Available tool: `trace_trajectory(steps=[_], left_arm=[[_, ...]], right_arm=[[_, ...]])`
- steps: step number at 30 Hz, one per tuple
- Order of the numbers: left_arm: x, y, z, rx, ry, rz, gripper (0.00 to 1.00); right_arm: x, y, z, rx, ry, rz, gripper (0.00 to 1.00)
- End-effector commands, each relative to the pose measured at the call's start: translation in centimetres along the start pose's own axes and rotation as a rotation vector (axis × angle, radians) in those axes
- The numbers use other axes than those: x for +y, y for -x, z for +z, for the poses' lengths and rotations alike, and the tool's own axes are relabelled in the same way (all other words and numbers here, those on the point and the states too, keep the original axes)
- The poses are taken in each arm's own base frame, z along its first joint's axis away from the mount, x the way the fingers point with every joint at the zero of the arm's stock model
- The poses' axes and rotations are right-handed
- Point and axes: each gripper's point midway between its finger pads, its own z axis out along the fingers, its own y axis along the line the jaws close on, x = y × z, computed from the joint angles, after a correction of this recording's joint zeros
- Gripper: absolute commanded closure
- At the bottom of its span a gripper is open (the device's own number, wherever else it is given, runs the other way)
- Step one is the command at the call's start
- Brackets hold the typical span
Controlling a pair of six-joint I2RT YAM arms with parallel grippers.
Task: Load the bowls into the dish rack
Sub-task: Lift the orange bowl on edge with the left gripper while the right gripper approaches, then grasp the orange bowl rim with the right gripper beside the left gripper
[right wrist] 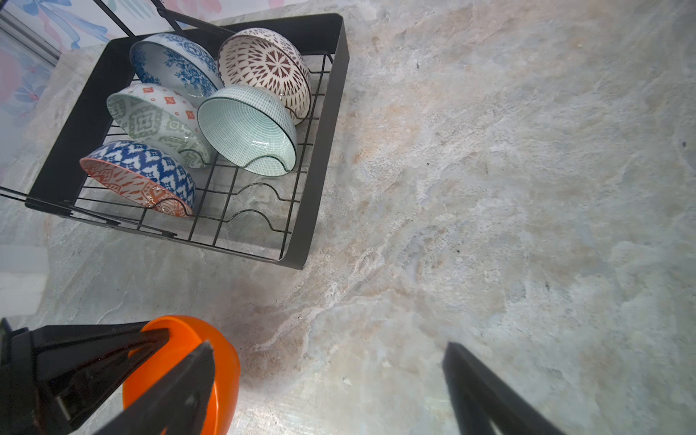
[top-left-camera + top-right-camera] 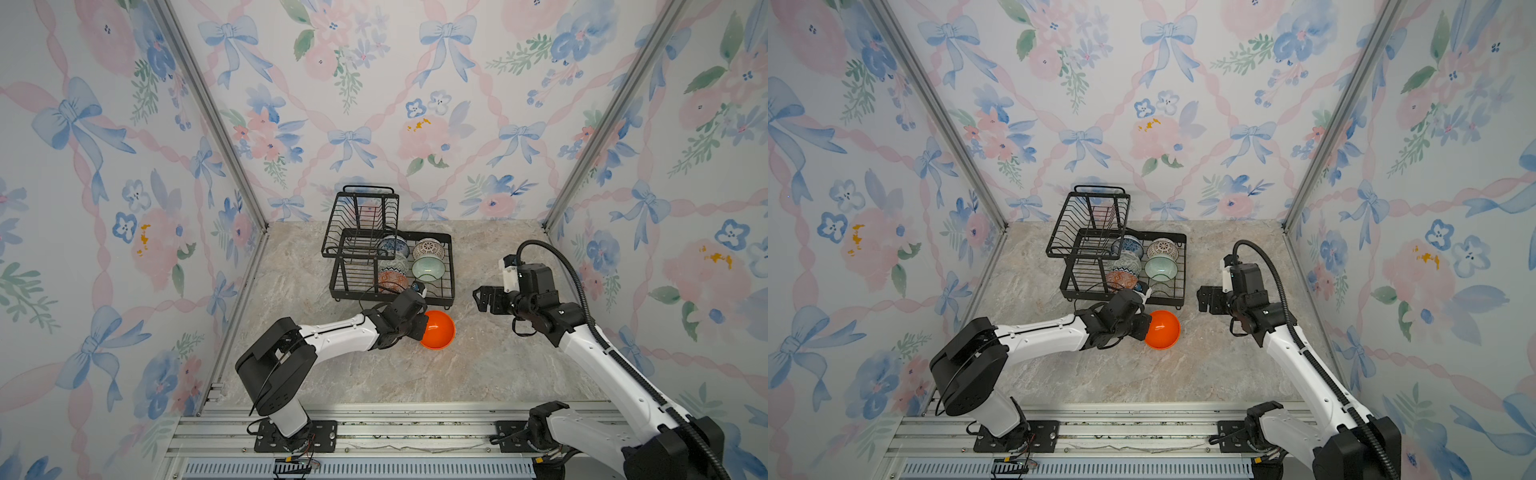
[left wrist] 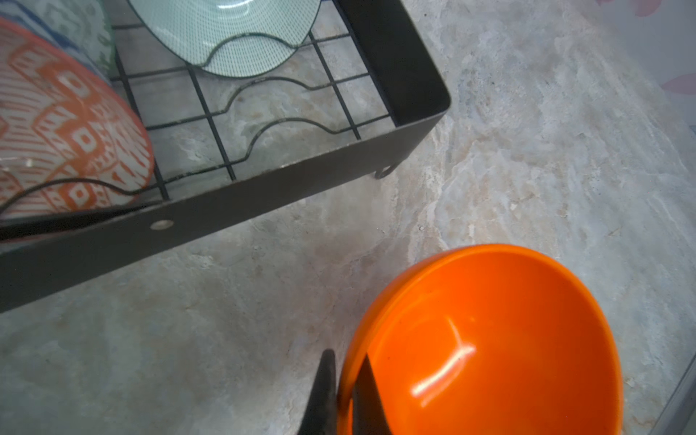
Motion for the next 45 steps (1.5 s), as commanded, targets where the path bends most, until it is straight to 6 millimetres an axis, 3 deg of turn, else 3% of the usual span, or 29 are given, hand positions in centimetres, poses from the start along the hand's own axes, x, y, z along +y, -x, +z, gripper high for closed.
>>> trace_trajectory(steps=[1, 13, 25, 32, 39, 45], left_arm=[[-0.4, 3.3, -0.9, -0.1, 0.017, 0.032, 1.0], [0.1, 8.2, -3.5, -0.335, 0.061, -0.061, 1.0], [1.1, 9.9, -6.4, -0.44, 0.113, -0.066, 1.0], [0.9, 10.6, -7.6, -0.471, 0.111, -0.051, 1.0], [0.5, 11.0, -7.8, -0.478, 0.1, -0.04, 1.0], [0.0, 11.3, -7.9, -0.477, 0.082, -0.022, 1.0]], right_arm=[[1.2, 0.4, -0.9, -0.003, 0.035, -0.011, 0.03], [6.3, -0.1, -0.3, 0.037, 0.138, -0.111, 0.03], [9.3, 0.2, 1.5, 0.053, 0.183, -0.132, 0.01], [10.6, 1.3, 2.2, 0.041, 0.208, -0.118, 0.23], [11.6, 1.8, 2.7, 0.049, 0.22, -0.121, 0.65], [11.6, 2.0, 2.9, 0.041, 0.212, -0.115, 0.85]])
